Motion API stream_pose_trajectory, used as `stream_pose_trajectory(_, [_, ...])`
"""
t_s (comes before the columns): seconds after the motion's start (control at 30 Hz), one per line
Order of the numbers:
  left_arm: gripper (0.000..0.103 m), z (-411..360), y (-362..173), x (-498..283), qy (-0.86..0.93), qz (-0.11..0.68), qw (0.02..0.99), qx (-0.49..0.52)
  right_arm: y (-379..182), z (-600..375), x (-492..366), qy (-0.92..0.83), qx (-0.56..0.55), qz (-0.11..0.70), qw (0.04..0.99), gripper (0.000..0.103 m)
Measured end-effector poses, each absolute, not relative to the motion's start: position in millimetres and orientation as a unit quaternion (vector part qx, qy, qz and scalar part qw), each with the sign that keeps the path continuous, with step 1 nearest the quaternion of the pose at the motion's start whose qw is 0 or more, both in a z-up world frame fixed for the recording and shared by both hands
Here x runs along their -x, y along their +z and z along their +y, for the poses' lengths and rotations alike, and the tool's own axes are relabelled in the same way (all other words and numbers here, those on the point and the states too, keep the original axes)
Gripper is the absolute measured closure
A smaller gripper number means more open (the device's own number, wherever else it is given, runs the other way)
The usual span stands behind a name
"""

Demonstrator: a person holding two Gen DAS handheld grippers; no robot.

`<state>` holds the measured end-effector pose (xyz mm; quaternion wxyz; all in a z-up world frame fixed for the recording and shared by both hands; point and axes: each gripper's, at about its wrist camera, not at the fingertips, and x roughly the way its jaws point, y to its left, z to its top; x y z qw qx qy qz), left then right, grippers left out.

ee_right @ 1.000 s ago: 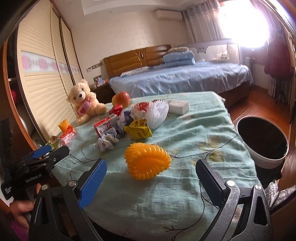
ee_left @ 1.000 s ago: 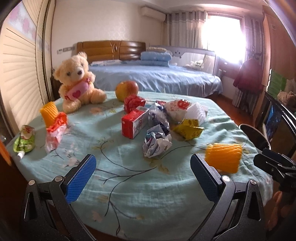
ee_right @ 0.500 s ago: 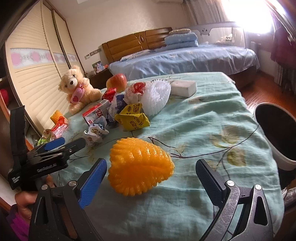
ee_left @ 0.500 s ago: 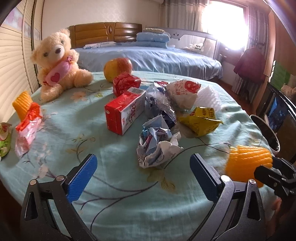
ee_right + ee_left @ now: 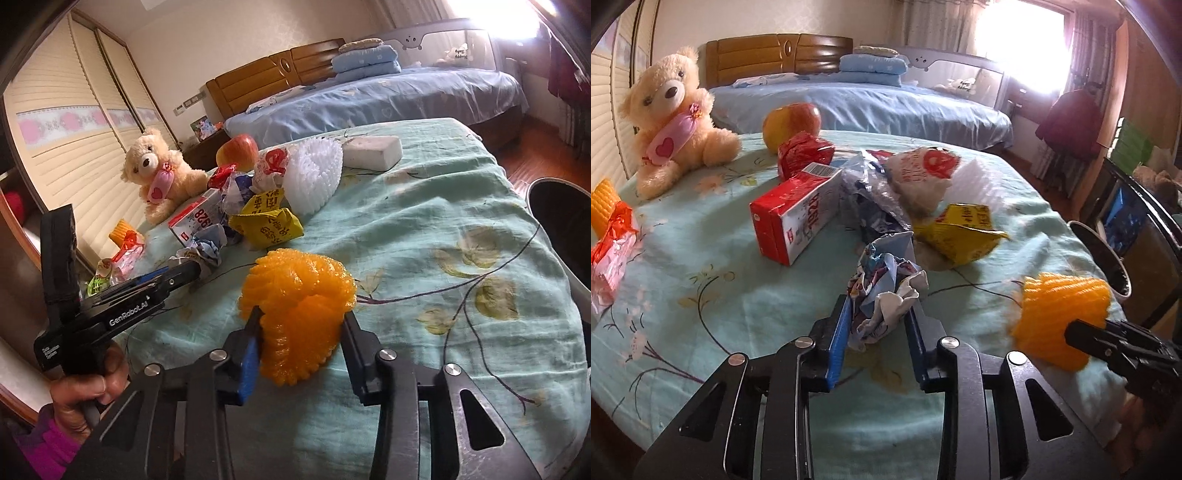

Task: Collect trash
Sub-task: 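Grasp the crumpled paper with the left tool while the right tool grasps the orange mesh net, then carry the crumpled paper and orange mesh net over the black trash bin with both tools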

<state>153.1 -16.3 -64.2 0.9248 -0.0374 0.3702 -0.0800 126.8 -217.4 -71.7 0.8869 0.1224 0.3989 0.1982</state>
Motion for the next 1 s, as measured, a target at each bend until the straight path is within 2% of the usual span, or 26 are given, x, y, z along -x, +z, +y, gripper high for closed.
stream_pose_trajectory(0.37, [0.075, -62.7, -48.2, -136.4, -0.144, 0.362, 0.921, 0.024, -49.2, -262.5, -115.2, 0.155, -0.140, 0.363, 0.908, 0.065])
stream_pose_trajectory(1.0, [0.075, -154.0, -29.2, -149.7, -0.222, 0.349, 0.910, -0.019, -46.9, -343.4, -101.9, 0.063, -0.159, 0.340, 0.925, 0.065])
